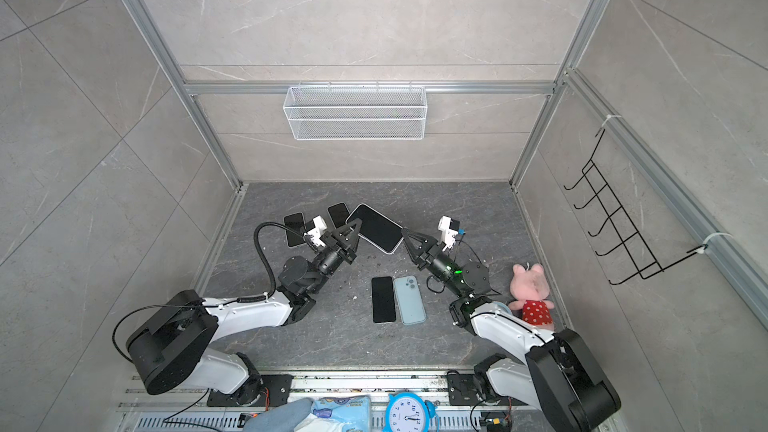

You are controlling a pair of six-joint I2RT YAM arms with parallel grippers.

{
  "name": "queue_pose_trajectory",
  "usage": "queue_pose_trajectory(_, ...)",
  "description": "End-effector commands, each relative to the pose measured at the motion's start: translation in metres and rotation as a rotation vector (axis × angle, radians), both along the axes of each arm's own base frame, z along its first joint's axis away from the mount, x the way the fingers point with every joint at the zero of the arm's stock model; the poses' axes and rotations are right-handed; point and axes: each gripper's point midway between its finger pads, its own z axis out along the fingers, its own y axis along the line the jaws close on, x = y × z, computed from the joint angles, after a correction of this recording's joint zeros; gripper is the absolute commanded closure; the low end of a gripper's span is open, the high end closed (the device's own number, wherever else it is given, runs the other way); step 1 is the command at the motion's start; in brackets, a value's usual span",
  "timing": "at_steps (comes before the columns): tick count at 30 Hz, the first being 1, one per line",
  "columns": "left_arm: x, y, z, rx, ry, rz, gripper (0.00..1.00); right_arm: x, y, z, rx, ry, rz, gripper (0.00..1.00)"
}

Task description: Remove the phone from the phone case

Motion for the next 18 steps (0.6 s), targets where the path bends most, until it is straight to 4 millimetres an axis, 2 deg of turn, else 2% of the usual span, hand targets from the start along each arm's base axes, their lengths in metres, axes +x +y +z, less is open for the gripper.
queue_pose_trajectory(1,-0.012,-0.001,0.042,-0.104,-0.104,-0.041,1.00,-0.014,-0.008,0.059,0.149,-0.149,0.023,0.93)
queue_pose_trajectory(10,-0.015,-0.009,0.065,-0.137,-0.143,-0.040,1.00,-0.016,-0.016,0.103,0.261,-0.185,0.030,0.95)
queue_pose_trajectory(18,-0.023,-0.020,0.106,-0.194,-0.222,-0.054,1.00,-0.013,-0.022,0.120,0.326,-0.179,0.024,0.96)
